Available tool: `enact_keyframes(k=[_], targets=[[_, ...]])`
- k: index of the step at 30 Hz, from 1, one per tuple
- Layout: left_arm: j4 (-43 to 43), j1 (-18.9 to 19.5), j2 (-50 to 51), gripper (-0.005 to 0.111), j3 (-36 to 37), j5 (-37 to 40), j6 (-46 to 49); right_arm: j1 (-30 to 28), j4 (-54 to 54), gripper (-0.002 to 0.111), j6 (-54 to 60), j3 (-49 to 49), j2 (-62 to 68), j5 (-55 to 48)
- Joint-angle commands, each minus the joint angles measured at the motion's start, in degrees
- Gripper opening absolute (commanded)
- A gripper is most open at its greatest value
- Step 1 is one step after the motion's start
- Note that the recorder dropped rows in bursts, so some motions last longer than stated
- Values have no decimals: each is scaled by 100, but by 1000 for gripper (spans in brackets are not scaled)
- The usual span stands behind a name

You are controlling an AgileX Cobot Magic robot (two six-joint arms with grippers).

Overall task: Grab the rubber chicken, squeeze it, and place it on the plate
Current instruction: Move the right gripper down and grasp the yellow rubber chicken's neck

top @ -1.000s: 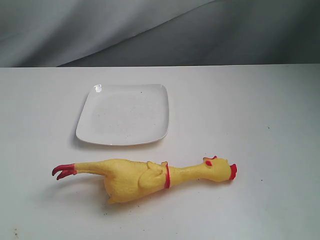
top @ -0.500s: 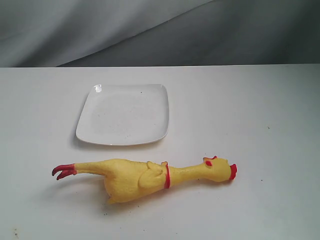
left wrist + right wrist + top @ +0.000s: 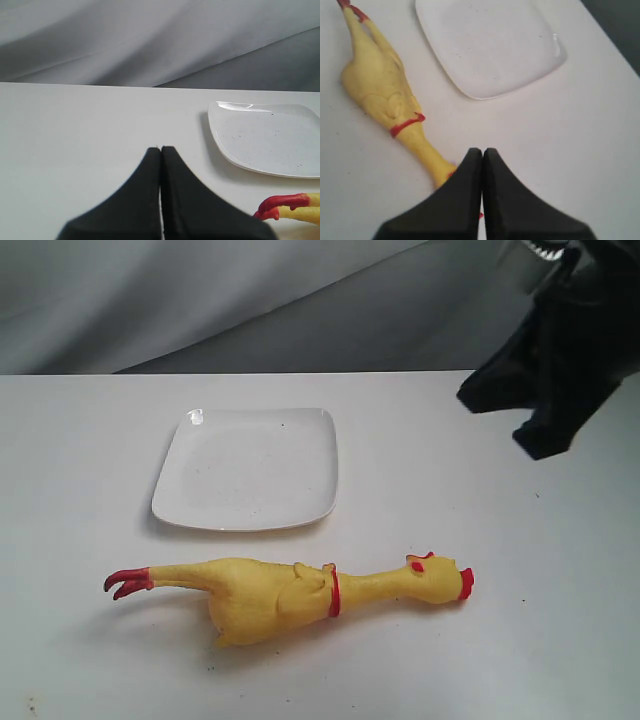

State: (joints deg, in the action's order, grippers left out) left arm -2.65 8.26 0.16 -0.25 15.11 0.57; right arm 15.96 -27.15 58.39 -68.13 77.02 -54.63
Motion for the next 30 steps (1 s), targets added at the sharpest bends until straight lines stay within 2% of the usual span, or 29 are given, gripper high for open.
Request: enact_keyframes(k=[1, 4, 9, 11, 19, 30], targets=[[-66, 13, -16, 0, 25, 15, 1, 66, -350, 0, 492, -35, 784, 30], [-66, 13, -16, 0, 25, 15, 1, 216, -58, 9, 625, -35, 1283, 30], [-66, 13, -16, 0, 25, 15, -16, 671, 85, 49, 1067, -35, 2013, 65], [-66, 13, -16, 0, 25, 15, -16, 860, 108, 60, 1224, -35, 2274, 137], [-66, 13, -16, 0, 25, 15, 0, 1453, 591, 61, 1330, -35, 3038, 472], [-66, 13, -16, 0, 25, 15, 0, 1605, 434, 60, 1330, -35, 3612, 980]])
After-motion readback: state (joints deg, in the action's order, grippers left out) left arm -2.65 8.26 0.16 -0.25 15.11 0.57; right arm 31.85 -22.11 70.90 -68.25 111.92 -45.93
